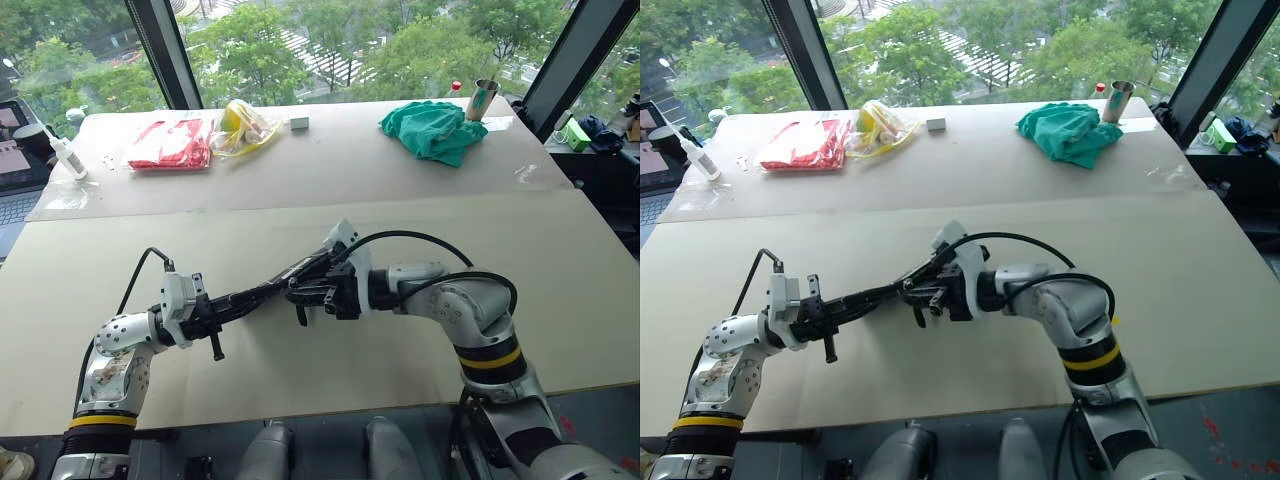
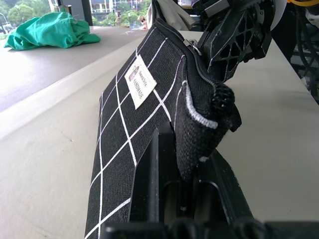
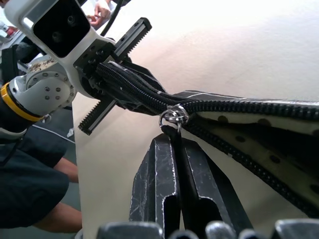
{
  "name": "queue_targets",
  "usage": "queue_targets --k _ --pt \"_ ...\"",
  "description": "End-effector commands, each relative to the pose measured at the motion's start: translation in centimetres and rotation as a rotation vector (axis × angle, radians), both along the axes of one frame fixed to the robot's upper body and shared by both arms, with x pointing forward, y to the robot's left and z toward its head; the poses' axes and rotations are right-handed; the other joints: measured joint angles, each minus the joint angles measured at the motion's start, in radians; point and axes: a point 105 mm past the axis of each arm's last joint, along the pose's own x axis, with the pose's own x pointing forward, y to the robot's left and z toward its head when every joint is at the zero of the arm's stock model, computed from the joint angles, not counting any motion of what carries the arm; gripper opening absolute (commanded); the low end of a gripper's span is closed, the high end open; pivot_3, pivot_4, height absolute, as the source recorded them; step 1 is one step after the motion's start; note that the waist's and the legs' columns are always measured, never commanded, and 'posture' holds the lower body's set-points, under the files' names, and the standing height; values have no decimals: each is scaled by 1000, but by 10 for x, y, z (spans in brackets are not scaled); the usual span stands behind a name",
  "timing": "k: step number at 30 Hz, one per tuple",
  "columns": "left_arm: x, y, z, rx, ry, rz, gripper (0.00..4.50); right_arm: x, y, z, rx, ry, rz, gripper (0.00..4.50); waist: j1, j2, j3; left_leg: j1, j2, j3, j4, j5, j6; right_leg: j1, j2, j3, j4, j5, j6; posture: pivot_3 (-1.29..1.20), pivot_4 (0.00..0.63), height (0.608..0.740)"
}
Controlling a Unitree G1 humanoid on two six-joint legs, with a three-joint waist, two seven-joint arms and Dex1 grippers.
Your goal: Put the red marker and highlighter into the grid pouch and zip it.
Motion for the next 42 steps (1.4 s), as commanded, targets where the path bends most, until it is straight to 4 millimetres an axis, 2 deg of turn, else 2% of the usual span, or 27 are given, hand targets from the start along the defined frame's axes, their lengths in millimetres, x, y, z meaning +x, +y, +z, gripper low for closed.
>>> queue_targets --k 1,3,9,11,13,15,16,21,23,26,30,32,36,39,42 --pt "-1 2 5 -5 -23 5 0 -3 -24 37 39 -101 48 139 3 0 0 0 0 0 0 0 0 0 0 0 0 0 0 0 150 740" --pt "-1 3 4 -5 -22 7 0 -1 -45 41 -4 -146 44 139 7 0 0 -1 0 0 1 0 0 0 0 -1 -1 0 0 0 150 740" --pt "-3 3 4 -7 -22 8 0 6 -104 28 -216 -296 -2 139 9 0 0 -1 0 1 2 -1 2 1 0 -1 -2 0 0 0 150 740" --pt "-2 3 4 -7 -22 7 0 8 -122 23 -254 -319 -19 139 7 0 0 -1 0 1 3 -1 2 1 0 -1 -1 0 0 0 150 740" --pt "-1 3 4 -6 -23 6 0 8 -130 21 -255 -321 -28 139 6 0 0 -1 0 2 3 -1 2 1 0 -1 -1 0 0 0 150 740" --pt "0 2 4 -2 -23 -2 0 13 -128 21 -217 -326 -47 742 4 0 0 -1 1 2 3 -1 2 1 0 -1 -1 0 0 0 150 740" --pt "0 2 4 0 -24 -7 0 14 -126 21 -203 -323 -50 884 4 0 0 -1 1 2 3 -1 2 1 0 -1 -1 0 0 0 150 740" --pt "3 0 6 10 -34 -24 0 10 -115 12 -226 -375 -12 2606 6 0 0 -2 1 2 4 -1 2 1 0 -1 -1 0 0 0 150 740" --pt "4 1 6 13 -36 -26 0 14 -120 9 -245 -366 -61 3375 11 0 0 -2 0 1 5 -1 2 1 0 -1 -1 0 0 0 150 740" --pt "3 1 5 28 -41 -42 0 18 -138 8 -266 -336 -117 4355 17 0 0 -3 0 1 6 -1 2 2 0 -1 -2 0 0 0 150 740" --pt "1 -4 2 83 -66 -114 0 13 -159 37 -196 -398 -127 4355 27 0 0 -3 0 2 5 -1 2 1 0 -1 -2 0 0 0 150 740" --pt "0 -8 -2 140 -104 -163 0 6 -170 45 -211 -438 -118 4355 30 0 0 -3 0 2 6 -1 2 1 0 -1 -3 0 0 0 150 740" --pt "6 -11 -6 189 -183 -200 0 -9 -184 40 -318 -481 -72 4355 37 0 0 -3 0 4 6 -1 2 4 0 -3 -4 0 0 0 150 740" --pt "13 -19 -2 226 -282 -276 0 -12 -198 42 -333 -484 -139 4355 31 -1 0 -3 0 5 7 -1 2 4 0 -2 -3 0 0 0 150 740" --pt "17 -25 -3 283 -355 -359 0 -19 -193 35 -336 -483 -128 4355 32 -1 1 -3 0 8 7 -1 2 5 0 -3 -2 0 0 0 150 740"
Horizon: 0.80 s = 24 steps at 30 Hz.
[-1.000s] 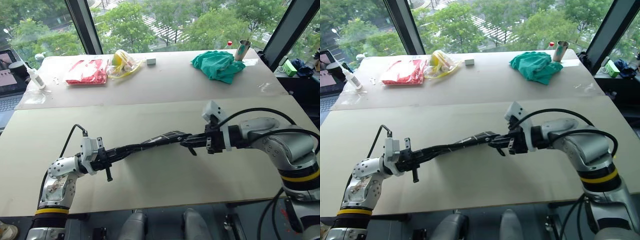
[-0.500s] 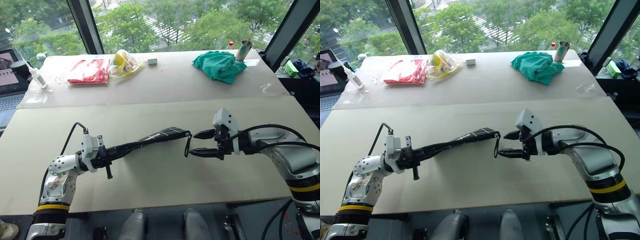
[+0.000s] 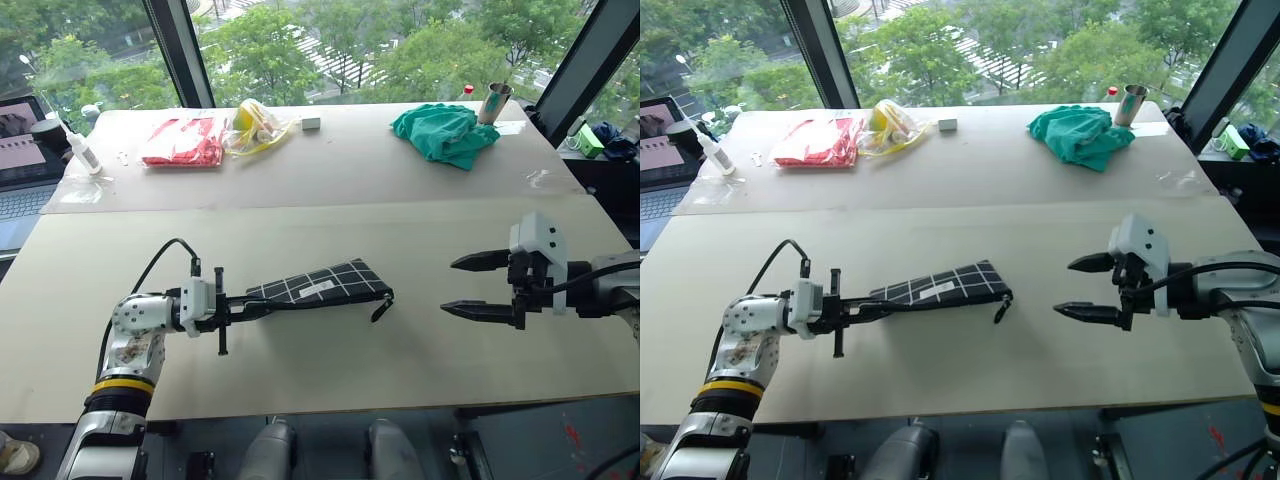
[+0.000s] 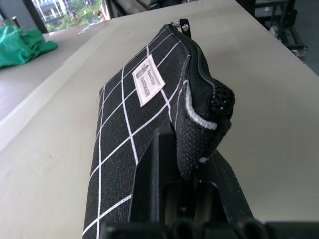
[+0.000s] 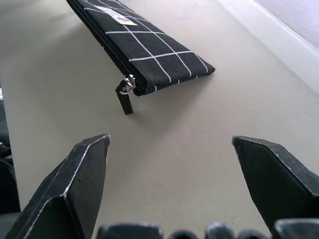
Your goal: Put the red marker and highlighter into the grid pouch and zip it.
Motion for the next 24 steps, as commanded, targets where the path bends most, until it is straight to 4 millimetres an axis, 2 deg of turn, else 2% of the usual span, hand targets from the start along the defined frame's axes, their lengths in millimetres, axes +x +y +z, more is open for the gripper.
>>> queue_targets --k 1,7,9,10,14,16,19,24 --pt "3 -5 1 92 -124 -105 0 -10 9 9 -19 -76 34 4355 0 0 0 0 0 0 0 0 0 0 0 -1 0 0 0 0 150 740" --pt "18 -9 -5 203 -180 -152 0 -24 31 4 7 -77 78 4355 -3 -1 0 0 0 0 0 0 1 1 0 -1 0 0 0 0 150 740" --pt "24 -9 -5 199 -143 -139 724 -27 33 1 3 -74 74 4405 -3 -1 0 0 0 0 1 0 1 1 0 -1 0 0 0 0 150 740" --pt "26 -10 -4 186 -119 -133 897 -28 33 1 8 -73 68 4405 -3 -1 0 0 0 0 1 0 1 1 0 -1 0 0 0 0 150 740" --pt "24 -7 -5 153 -57 -126 2281 -30 34 1 31 -65 62 4405 -4 -1 0 0 0 -1 2 -1 1 2 0 -1 0 0 1 0 150 740" --pt "24 -4 -2 141 -81 -112 2946 -29 35 1 41 -59 66 4405 -5 -1 0 0 0 -2 2 -1 1 3 0 -2 -1 0 1 0 150 740" --pt "21 15 2 160 -67 -66 3942 -27 37 6 86 -55 78 4405 -6 -1 0 1 0 -3 2 -1 1 3 0 -2 -1 0 1 0 150 740" --pt "9 60 11 164 69 58 3942 -22 35 27 217 -68 71 4405 -26 -1 1 2 1 -8 0 -1 2 3 1 -2 0 0 1 0 150 740"
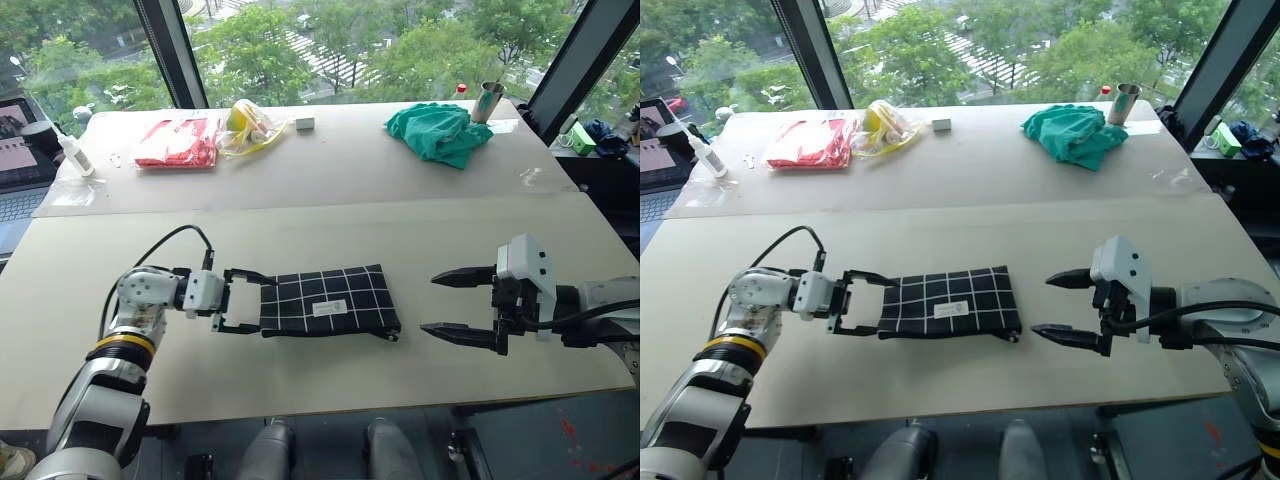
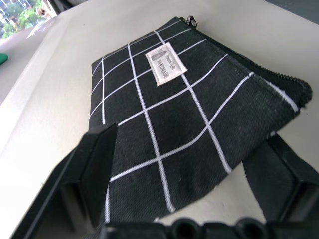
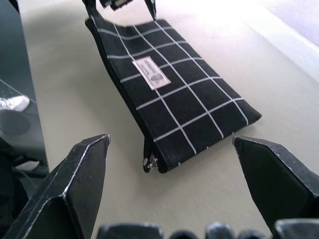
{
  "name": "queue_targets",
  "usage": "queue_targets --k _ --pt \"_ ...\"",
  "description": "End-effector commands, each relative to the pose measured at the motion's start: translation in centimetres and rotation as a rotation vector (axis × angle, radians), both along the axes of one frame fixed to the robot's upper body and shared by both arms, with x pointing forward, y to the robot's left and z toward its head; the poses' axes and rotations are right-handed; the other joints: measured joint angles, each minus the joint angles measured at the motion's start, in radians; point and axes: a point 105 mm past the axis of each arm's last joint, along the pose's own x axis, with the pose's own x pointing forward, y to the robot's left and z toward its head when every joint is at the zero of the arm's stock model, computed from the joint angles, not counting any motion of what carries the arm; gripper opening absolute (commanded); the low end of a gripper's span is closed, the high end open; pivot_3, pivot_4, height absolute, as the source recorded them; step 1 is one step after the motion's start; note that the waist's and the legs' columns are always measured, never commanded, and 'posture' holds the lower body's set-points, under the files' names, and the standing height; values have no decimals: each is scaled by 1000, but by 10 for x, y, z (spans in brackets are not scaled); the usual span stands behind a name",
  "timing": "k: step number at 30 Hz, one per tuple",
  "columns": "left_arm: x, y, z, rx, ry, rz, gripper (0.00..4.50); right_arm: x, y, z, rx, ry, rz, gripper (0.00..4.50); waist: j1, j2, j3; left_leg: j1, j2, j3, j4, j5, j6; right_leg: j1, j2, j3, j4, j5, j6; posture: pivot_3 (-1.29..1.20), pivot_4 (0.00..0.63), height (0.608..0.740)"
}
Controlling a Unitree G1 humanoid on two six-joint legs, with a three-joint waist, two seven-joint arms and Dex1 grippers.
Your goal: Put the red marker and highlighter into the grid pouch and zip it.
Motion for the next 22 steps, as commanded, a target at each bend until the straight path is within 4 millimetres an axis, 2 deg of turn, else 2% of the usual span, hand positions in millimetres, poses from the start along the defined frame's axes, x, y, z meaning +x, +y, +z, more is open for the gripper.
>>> queue_targets --k 1,4,6,9,11,15,22 --pt "-10 37 16 -24 108 125 3942 4 -7 26 102 -46 -21 4405 -5 0 0 0 0 -1 0 0 0 1 0 0 0 0 0 0 150 740" --pt "-19 65 18 -14 222 269 3942 8 -13 33 142 -56 -48 4405 -8 0 0 2 0 -1 -1 -1 1 2 0 0 0 0 0 0 150 740" --pt "-23 81 25 -75 342 398 3942 8 -18 37 151 -67 -66 4405 -4 1 1 3 0 -1 -1 -1 2 4 0 0 -1 0 1 0 150 740" --pt "-13 98 52 -309 389 638 3942 8 -30 39 172 -68 -95 4405 2 1 1 4 0 -2 -1 -2 3 6 0 0 -2 -1 1 0 150 740" --pt "-13 108 65 -440 446 762 3942 9 -35 36 172 -60 -117 4405 8 1 1 4 0 -3 -1 -2 3 8 0 0 -4 -1 1 0 150 740" --pt "-23 116 73 -519 422 854 3942 12 -36 31 172 -52 -132 4405 6 1 1 7 1 -2 -2 -2 3 8 0 2 -4 -1 1 0 150 740" --pt "-37 116 70 -511 427 935 3942 17 -39 28 170 -47 -153 4405 16 1 1 9 1 0 -4 -2 3 9 0 4 -6 -1 1 0 150 740"
